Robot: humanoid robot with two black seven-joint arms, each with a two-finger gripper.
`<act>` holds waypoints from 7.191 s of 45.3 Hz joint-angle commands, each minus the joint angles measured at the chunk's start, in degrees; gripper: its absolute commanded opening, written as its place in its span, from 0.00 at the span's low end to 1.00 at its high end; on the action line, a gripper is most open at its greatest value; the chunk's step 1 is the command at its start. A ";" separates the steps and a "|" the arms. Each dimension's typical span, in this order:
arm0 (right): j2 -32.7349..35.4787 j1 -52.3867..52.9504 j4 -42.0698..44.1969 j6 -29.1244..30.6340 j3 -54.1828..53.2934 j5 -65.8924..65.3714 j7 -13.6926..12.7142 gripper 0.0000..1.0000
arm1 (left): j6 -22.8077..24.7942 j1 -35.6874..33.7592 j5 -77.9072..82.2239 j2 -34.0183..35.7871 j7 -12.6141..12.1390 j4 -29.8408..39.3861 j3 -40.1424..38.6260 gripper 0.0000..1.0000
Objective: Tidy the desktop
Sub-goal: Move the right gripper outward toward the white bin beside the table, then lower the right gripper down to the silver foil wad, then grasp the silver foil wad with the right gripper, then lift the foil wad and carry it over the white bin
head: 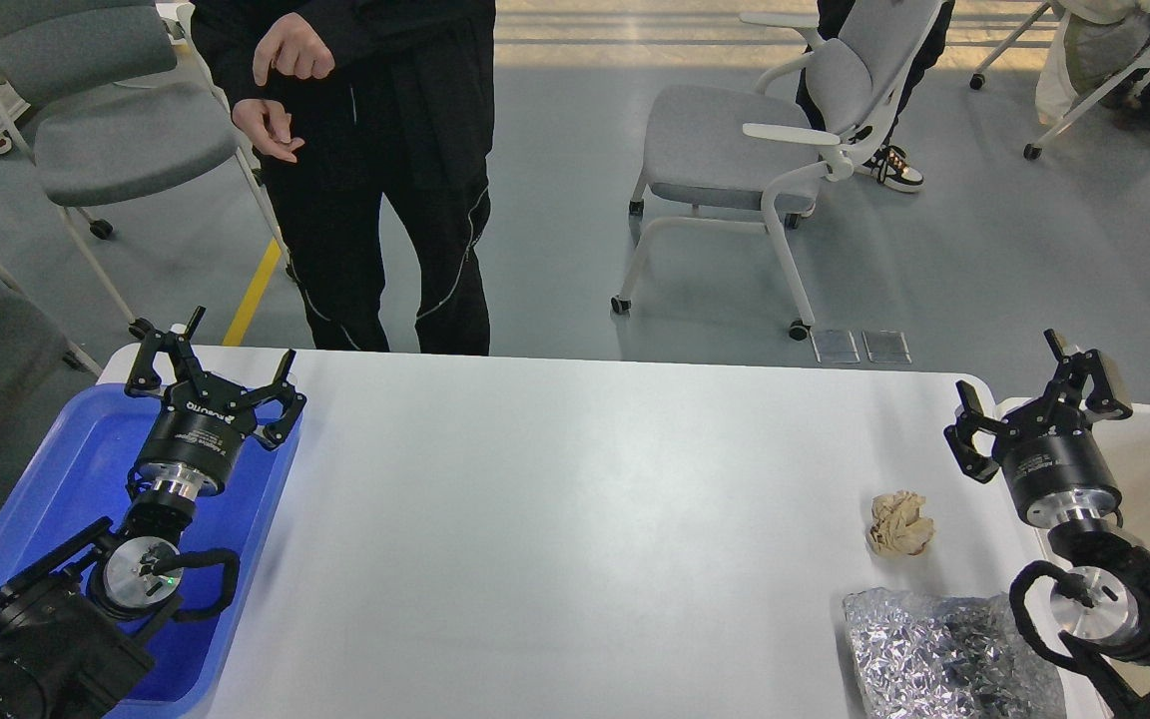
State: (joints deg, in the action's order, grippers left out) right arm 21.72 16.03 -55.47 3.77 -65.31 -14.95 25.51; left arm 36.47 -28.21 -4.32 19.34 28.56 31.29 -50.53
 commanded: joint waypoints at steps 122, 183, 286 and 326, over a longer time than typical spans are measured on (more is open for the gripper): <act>41.92 3.22 -18.46 -10.61 44.74 -78.21 -8.72 1.00 | 0.35 -0.17 0.19 0.00 0.00 0.09 0.17 1.00; 26.01 0.94 0.88 -25.04 56.79 -72.32 -8.28 0.41 | 0.35 -0.17 0.19 0.00 0.00 0.09 0.17 1.00; 68.28 20.45 -37.44 -20.73 55.47 -67.75 -7.67 0.00 | 0.35 -0.17 0.19 0.00 0.00 0.09 0.17 1.00; 65.74 19.66 -27.51 -29.34 58.28 -10.46 -7.67 0.00 | 0.35 -0.17 0.19 0.00 0.00 0.09 0.17 1.00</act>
State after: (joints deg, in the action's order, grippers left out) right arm 90.35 36.49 -86.28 -22.28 -9.31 -44.76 17.80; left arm 36.81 -28.39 -4.14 19.34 28.56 31.38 -50.36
